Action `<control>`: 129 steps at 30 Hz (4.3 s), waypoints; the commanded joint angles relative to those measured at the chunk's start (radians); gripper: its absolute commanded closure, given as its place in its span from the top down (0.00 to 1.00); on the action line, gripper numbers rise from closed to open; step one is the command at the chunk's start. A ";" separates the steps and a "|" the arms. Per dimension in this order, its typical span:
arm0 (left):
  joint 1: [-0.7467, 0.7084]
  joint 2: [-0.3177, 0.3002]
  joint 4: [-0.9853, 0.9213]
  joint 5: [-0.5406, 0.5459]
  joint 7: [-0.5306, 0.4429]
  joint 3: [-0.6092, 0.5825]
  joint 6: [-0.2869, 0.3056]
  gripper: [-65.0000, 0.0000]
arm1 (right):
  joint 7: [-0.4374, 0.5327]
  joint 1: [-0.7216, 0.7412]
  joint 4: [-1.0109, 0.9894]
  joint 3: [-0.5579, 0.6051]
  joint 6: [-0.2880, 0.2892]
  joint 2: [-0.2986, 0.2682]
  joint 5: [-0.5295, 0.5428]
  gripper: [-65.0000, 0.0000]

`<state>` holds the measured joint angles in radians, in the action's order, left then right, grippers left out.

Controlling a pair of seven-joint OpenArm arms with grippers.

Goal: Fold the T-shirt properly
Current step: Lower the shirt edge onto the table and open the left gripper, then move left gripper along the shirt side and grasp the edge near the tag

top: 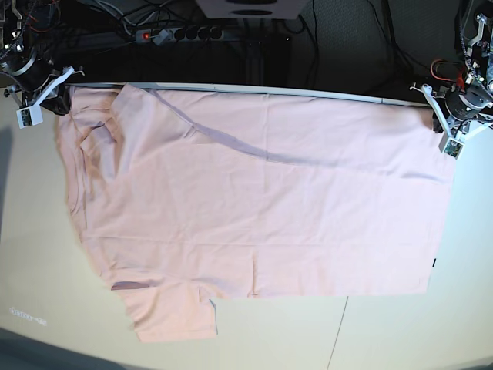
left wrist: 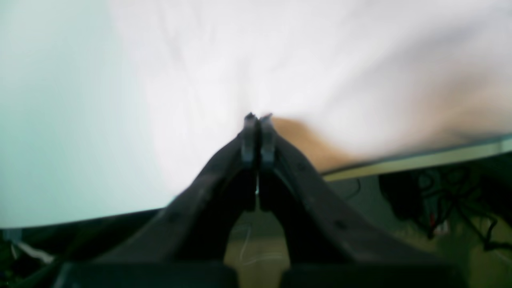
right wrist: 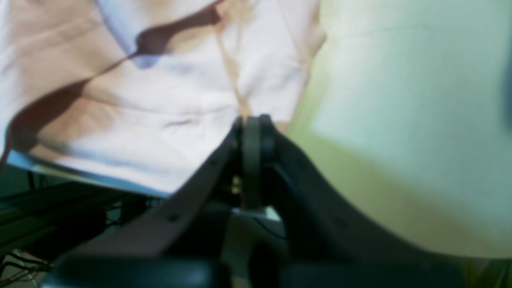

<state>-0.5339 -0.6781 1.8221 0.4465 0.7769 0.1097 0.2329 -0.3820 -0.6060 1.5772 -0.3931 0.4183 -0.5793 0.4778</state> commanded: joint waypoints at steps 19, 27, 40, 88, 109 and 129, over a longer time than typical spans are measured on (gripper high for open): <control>0.349 -0.018 -0.068 0.101 -0.154 0.106 0.059 0.21 | 0.023 -0.001 0.008 -0.015 0.041 -0.019 0.001 0.00; 0.585 -0.020 -0.384 0.141 -0.296 0.043 0.118 0.21 | 0.023 0.001 0.008 -0.015 0.041 -0.019 0.001 0.00; 0.869 0.004 -0.769 0.042 -0.481 -0.203 0.008 0.40 | 0.023 0.002 0.008 -0.015 0.041 -0.019 0.001 0.00; 1.164 0.111 -1.223 0.084 -0.297 -0.201 0.212 0.64 | 0.026 0.002 0.008 -0.015 0.041 -0.019 0.002 0.00; 1.165 0.206 -1.371 0.049 -0.354 -0.201 0.217 0.64 | 0.026 0.001 0.008 -0.015 0.041 -0.019 0.002 0.00; 1.165 0.243 -1.371 0.043 -0.462 -0.201 0.217 0.00 | 0.041 0.047 0.010 -0.068 0.041 -0.019 0.070 0.00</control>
<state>0.6094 -0.4263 0.4446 0.4908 0.3164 -0.0906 0.4500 -0.3645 -0.5613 1.5753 -0.4461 0.4187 -0.5781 0.5373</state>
